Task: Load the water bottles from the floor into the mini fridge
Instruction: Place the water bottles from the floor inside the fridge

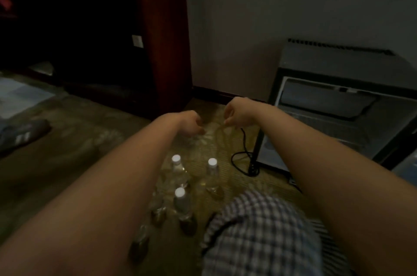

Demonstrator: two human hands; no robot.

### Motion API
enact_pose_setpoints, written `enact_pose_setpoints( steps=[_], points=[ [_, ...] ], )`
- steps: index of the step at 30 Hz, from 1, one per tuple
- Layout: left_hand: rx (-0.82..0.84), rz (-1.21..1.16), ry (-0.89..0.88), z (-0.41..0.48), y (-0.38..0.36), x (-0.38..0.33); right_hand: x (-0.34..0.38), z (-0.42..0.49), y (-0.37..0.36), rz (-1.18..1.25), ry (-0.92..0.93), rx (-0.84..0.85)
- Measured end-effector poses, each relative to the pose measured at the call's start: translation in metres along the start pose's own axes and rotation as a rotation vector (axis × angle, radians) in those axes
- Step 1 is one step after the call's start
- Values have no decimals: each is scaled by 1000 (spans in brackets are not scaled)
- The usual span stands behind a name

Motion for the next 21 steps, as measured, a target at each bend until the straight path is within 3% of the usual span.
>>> enact_pose_setpoints(
  steps=[9, 15, 21],
  points=[
    [202, -209, 148, 2, -76, 136, 63, 48, -127, -22, 17, 189],
    [326, -358, 216, 9, -157, 173, 35, 58, -228, 17, -54, 363],
    [353, -407, 224, 22, -217, 188, 26, 78, -268, -58, -40, 393]
  ],
)
Point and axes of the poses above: each hand's wrist, its own z-axis towards the middle knuckle, its own y-axis out of the back of the hand, x = y × z, the point moved 10 cm from there along z, towards the middle knuckle, and after that the axes turned 8 degrees about y, right-handed, at the moved point
